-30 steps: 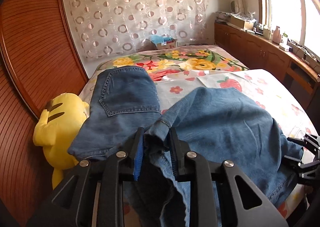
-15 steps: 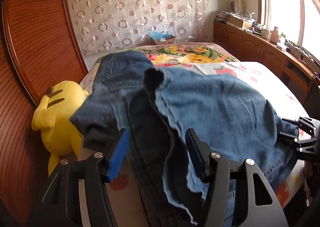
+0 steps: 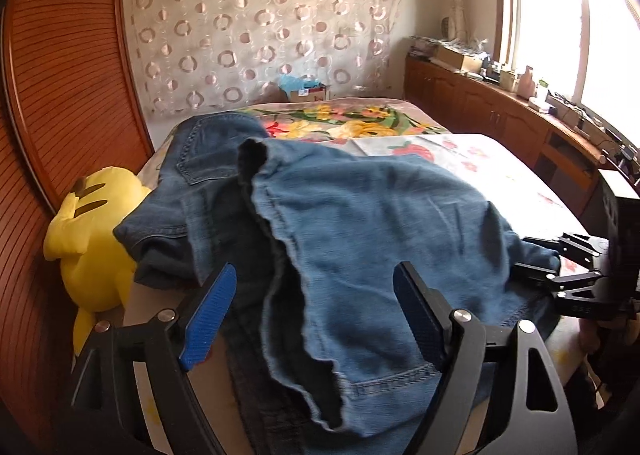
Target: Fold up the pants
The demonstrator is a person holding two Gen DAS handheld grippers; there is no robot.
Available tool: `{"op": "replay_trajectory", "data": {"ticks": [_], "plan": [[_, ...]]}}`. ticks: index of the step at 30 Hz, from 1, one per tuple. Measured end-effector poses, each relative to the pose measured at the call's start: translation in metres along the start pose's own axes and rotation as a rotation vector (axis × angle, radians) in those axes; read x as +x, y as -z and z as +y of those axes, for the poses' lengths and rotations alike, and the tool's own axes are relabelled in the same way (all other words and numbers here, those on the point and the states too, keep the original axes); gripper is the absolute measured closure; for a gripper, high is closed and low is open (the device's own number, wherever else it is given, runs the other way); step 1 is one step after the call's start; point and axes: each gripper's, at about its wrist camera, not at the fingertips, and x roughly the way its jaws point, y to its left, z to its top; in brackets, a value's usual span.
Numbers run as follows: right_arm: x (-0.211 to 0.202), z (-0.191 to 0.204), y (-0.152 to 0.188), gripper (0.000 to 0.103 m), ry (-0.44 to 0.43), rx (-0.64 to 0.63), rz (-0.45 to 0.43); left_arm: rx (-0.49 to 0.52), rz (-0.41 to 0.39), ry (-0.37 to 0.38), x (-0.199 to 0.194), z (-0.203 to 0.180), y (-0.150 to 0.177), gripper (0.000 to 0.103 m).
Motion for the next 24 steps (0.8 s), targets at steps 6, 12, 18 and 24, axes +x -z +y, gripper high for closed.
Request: {"op": "replay_trajectory", "data": {"ticks": [6,12,18,24], "plan": [[-0.001,0.0,0.0,0.045,0.001,0.002,-0.001,0.017,-0.003,0.007,-0.006,-0.015,0.001,0.021],[-0.004,0.001,-0.003,0.045,-0.002,-0.006,0.003,0.018,0.003,0.007,-0.004,-0.026,0.009,0.021],[-0.017,-0.02,-0.025,0.045,-0.015,0.049,-0.034,0.029,0.016,0.021,-0.001,-0.034,0.016,0.021],[0.01,-0.036,-0.034,0.046,-0.05,0.081,0.036,0.023,0.031,0.03,0.004,-0.04,0.02,0.021]]}}
